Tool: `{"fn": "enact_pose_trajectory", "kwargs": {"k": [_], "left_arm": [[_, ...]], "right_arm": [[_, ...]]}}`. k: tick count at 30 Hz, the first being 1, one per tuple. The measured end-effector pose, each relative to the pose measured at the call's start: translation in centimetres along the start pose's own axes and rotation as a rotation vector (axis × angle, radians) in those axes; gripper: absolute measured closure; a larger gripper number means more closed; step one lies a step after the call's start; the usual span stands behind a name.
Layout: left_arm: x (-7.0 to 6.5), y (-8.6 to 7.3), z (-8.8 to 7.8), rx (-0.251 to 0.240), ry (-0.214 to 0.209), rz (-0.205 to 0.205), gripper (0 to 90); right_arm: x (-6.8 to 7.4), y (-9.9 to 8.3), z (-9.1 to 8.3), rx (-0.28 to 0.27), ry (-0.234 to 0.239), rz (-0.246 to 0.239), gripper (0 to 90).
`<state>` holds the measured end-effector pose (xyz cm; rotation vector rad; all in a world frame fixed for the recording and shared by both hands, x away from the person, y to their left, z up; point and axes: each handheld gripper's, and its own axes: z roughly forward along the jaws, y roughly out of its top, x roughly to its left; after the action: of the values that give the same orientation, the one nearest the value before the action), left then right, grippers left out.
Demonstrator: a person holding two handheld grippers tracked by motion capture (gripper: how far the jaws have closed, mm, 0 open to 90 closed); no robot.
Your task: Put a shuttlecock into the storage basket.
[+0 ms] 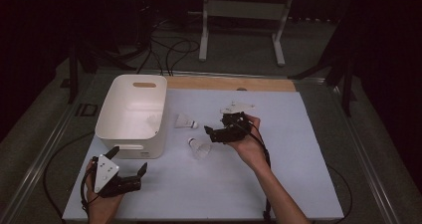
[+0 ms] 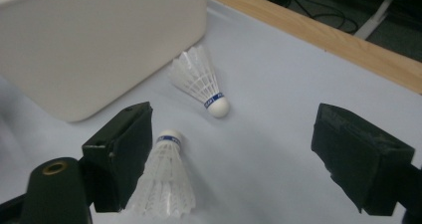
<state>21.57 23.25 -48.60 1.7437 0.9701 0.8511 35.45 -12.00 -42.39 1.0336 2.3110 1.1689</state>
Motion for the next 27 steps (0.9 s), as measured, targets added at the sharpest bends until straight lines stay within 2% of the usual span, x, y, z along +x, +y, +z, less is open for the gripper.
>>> {"fn": "enact_pose_trajectory", "kwargs": {"k": [20, 27], "left_arm": [[-0.1, 0.0, 0.0, 0.002, -0.001, 0.005, 0.2], [-0.1, 0.0, 0.0, 0.001, -0.001, 0.004, 0.2]], "right_arm": [[0.1, -2.0, 0.9, 0.062, -0.001, -0.021, 16.6], [0.3, -2.5, 1.2, 0.089, -0.005, -0.043, 16.6]]}}
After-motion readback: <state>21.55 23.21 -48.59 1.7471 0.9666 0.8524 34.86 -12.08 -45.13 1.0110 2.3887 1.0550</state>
